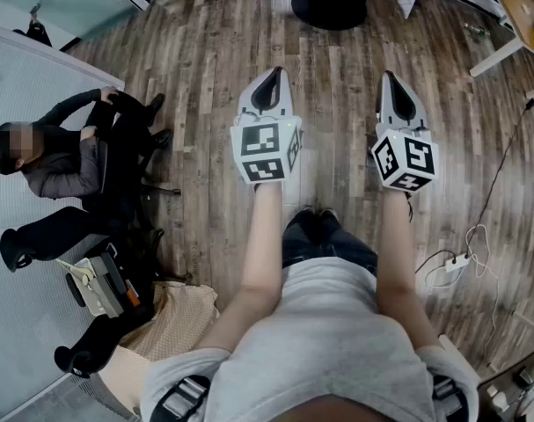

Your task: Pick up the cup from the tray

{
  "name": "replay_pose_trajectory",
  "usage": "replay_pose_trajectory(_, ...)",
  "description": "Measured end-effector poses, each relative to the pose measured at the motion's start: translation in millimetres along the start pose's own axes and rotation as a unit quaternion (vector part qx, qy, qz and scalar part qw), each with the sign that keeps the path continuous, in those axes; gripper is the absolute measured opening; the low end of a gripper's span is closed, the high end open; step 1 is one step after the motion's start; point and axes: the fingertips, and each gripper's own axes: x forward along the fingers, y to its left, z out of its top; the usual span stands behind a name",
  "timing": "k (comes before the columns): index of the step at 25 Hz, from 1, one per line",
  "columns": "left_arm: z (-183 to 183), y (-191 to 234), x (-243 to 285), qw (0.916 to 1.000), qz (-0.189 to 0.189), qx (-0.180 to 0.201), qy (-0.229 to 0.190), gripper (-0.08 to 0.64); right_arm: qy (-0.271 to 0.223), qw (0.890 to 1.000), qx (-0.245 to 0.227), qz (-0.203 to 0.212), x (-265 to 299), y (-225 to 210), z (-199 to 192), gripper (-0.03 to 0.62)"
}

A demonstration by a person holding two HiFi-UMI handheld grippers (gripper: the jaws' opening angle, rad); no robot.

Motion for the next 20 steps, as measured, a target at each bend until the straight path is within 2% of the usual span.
replay_pose_trajectory(20, 3.0, -21.0, 8.8, 0.9999, -0.004, 0.01, -0.003, 0.002, -0.01, 1.0, 0.002, 0.018, -4.9, -10.1, 4.9, 0.008)
